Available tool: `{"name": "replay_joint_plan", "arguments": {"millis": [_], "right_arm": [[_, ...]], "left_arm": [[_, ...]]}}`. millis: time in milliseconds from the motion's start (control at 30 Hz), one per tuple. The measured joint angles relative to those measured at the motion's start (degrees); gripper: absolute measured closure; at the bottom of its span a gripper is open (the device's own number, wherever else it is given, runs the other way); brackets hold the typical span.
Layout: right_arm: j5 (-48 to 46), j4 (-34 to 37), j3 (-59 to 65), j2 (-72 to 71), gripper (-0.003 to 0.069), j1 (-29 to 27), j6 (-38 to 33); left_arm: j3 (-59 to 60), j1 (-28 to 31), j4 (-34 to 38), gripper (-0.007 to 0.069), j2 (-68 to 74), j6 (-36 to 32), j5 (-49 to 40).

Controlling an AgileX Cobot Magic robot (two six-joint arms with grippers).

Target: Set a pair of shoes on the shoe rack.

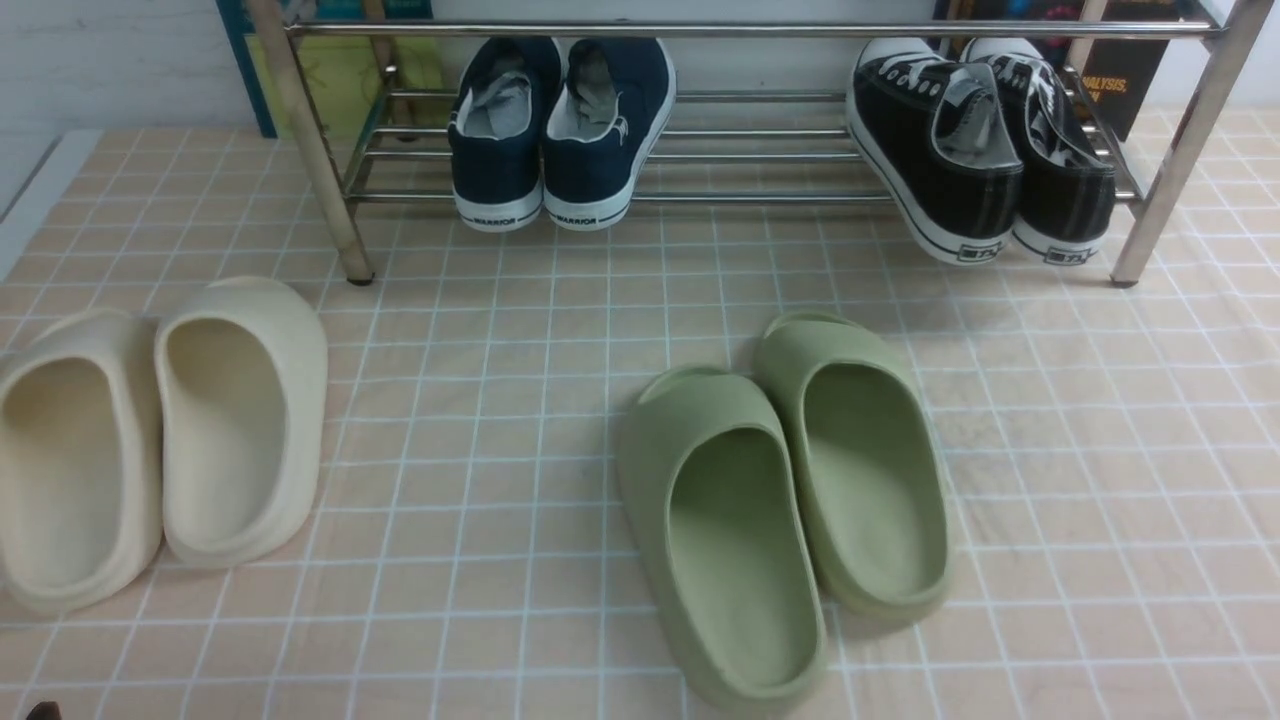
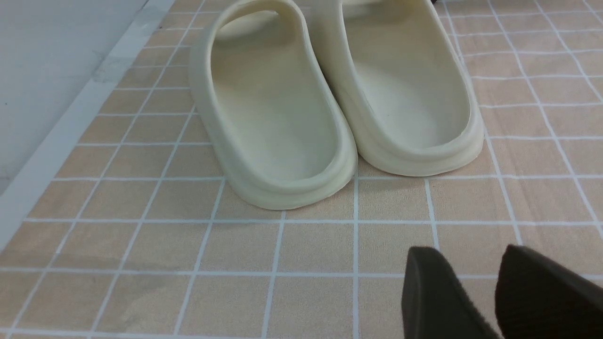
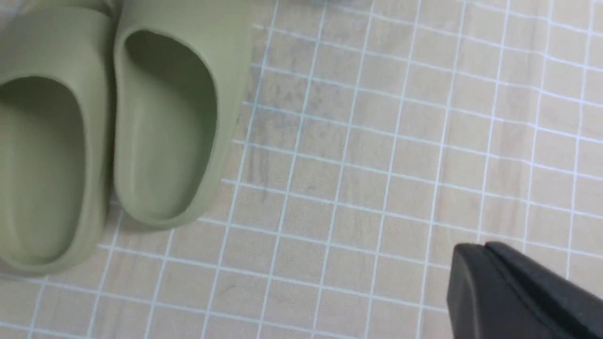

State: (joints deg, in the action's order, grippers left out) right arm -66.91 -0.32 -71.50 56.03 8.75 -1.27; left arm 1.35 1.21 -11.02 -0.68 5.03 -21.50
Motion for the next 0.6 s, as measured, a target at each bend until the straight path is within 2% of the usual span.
{"name": "replay_joint_plan", "arguments": {"millis": [233,367,600], "right_arm": [[7.53,0.00,15.13,-29.87,0.0678,0.00,1.90],[8.14,0.00,20.58,-40.02,0.0678,0.00,2.65],[7.97,1.22,25.71,-46.33,0.0678,0.00,2.85]], "left_arm": [[0.00,0.00,0.00,0.0387,0.00,0.00,0.00],[0.00,0.00,0.00,0.0387,0.00,0.00,0.00],[0.00,0.00,0.00,0.0387,0.00,0.00,0.00]]}}
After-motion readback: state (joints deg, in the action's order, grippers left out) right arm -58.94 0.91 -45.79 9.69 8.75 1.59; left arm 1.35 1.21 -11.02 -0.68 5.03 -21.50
